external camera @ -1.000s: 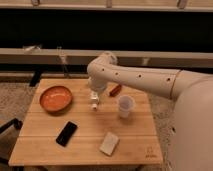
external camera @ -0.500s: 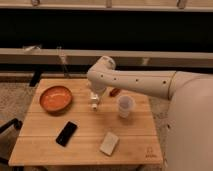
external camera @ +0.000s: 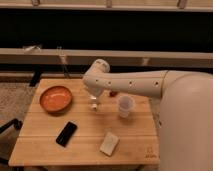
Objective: Stand the bottle upright
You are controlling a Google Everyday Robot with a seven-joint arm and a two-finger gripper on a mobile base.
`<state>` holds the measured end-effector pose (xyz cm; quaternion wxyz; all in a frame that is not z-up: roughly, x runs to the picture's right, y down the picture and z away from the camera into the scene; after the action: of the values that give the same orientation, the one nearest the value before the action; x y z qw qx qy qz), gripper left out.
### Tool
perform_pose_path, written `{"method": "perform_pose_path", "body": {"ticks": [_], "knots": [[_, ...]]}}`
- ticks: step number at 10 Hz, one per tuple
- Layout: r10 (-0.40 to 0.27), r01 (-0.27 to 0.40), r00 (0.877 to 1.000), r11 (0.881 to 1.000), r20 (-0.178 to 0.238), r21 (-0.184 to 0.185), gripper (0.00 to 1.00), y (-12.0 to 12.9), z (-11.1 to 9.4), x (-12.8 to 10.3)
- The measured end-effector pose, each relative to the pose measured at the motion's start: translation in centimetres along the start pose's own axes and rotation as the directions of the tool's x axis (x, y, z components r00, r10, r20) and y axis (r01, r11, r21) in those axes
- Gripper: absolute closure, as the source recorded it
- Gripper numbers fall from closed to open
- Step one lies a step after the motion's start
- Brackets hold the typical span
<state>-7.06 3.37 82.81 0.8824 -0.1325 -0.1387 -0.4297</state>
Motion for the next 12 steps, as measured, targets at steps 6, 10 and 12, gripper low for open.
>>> {"method": "perform_pose_path", "body": {"ticks": [6,10,12], "knots": [[-0.025,0.025,1.000,0.999,-0.017,-0.034,0.20,-0.9,2.7,1.4],[-0.067,0.064,0.997,0.996,-0.045,-0.060,0.20,-1.0,5.2,3.4],[-0.098,0.095,0.994,0.994,-0.055,-0.053,0.20,-1.2,6.1,3.5]]}}
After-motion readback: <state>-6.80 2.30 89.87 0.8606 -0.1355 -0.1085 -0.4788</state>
